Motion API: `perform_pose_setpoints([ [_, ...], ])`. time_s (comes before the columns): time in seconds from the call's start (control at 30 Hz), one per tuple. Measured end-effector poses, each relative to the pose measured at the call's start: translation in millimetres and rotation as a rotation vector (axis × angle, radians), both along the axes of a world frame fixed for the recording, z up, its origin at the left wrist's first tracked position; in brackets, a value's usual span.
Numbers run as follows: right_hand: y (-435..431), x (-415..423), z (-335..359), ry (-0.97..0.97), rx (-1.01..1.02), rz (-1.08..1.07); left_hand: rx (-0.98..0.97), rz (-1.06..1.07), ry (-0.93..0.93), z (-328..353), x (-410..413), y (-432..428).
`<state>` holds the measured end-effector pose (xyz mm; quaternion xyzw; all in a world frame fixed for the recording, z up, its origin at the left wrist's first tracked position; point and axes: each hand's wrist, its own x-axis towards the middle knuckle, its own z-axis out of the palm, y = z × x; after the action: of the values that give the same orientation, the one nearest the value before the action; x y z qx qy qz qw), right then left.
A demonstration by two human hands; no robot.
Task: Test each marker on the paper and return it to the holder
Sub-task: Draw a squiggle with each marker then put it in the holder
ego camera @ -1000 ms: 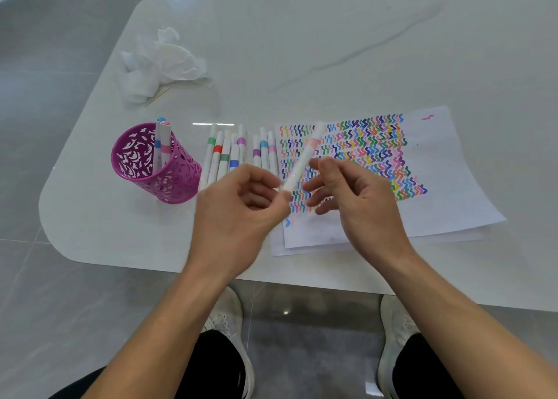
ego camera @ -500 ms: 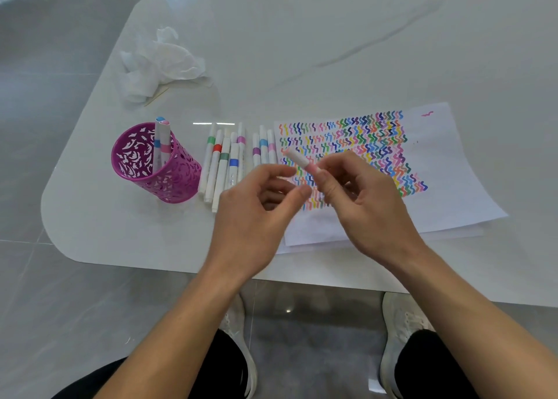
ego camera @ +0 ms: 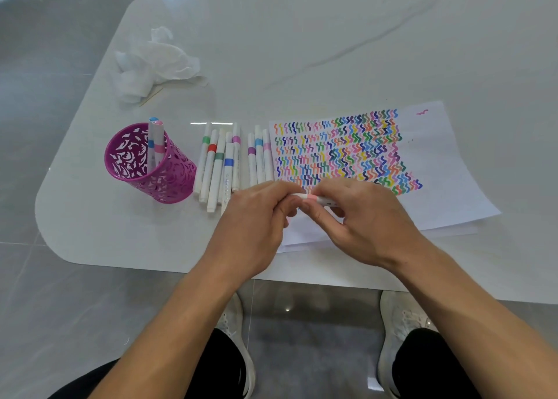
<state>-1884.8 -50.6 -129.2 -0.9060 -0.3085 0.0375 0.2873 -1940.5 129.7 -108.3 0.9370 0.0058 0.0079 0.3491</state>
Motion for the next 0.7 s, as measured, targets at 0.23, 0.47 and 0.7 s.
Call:
perform_pose_setpoints([
  [0.23, 0.0, -4.4, 2.2, -0.084, -0.029, -0.006, -0.152, 0.109, 0.030, -3.1, -1.1, -2.0],
  [0.47, -1.7, -1.1, 0.5, -0.079, -0.027, -0.052, -0.202, 0.185, 0.028, -2.3, 0.9, -1.9],
  [0.7, -4.9, 3.3, -1.2, 0.202, 0.167, -0.082, -0.110, 0.246, -0.028, 0.1, 3.1, 4.4],
])
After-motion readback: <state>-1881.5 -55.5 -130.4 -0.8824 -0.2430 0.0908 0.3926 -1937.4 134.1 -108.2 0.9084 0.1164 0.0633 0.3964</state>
